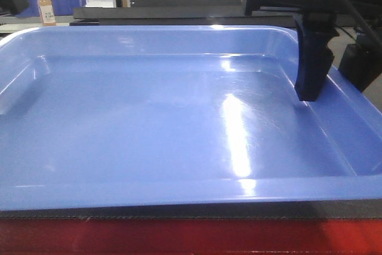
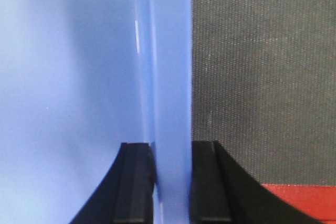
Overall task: Grab blue tray and place on right shelf
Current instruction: 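Lift the blue tray off the table with both grippers, then hold the tray with both grippers while driving to the shelf rack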
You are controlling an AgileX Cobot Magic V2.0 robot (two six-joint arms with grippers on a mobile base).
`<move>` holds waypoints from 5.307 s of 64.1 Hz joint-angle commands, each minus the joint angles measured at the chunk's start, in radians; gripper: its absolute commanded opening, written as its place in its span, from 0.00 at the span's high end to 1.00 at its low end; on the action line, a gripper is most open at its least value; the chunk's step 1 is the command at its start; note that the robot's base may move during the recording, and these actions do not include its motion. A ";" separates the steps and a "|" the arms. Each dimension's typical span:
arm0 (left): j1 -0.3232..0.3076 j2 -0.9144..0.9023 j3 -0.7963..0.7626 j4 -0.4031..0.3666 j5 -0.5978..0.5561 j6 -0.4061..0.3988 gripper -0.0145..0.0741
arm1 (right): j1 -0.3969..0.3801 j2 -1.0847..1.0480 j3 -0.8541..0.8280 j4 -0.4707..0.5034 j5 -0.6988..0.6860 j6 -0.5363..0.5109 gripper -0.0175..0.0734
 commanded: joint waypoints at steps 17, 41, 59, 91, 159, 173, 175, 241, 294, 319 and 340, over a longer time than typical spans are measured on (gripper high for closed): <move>-0.011 -0.020 -0.029 -0.022 -0.017 -0.001 0.79 | 0.002 -0.038 -0.028 -0.018 -0.062 0.010 0.56; -0.011 -0.020 -0.029 -0.025 0.029 -0.001 0.79 | 0.002 -0.038 -0.028 -0.018 -0.062 0.010 0.56; -0.011 -0.020 -0.029 -0.025 0.029 -0.001 0.79 | 0.002 -0.038 -0.028 -0.018 -0.062 0.010 0.56; -0.011 -0.020 -0.029 -0.025 0.029 -0.001 0.79 | 0.002 -0.038 -0.028 -0.018 -0.062 0.010 0.56; -0.011 -0.020 -0.029 -0.045 0.033 -0.001 0.79 | 0.002 -0.038 -0.028 -0.018 -0.062 0.010 0.56; -0.011 -0.020 -0.029 -0.045 0.033 -0.001 0.79 | 0.002 -0.038 -0.028 -0.018 -0.062 0.010 0.56; -0.011 -0.020 -0.029 -0.045 0.033 -0.001 0.79 | 0.002 -0.038 -0.028 -0.018 -0.062 0.010 0.56; -0.011 -0.020 -0.029 -0.045 0.033 -0.001 0.79 | 0.002 -0.038 -0.028 -0.018 -0.062 0.010 0.56; -0.011 -0.020 -0.029 -0.045 0.033 -0.001 0.79 | 0.002 -0.038 -0.028 -0.018 -0.062 0.010 0.56; -0.011 -0.020 -0.029 -0.045 0.033 -0.001 0.79 | 0.002 -0.038 -0.028 -0.018 -0.062 0.010 0.56; -0.011 -0.020 -0.029 -0.045 0.033 -0.001 0.79 | 0.002 -0.038 -0.028 -0.018 -0.061 0.010 0.56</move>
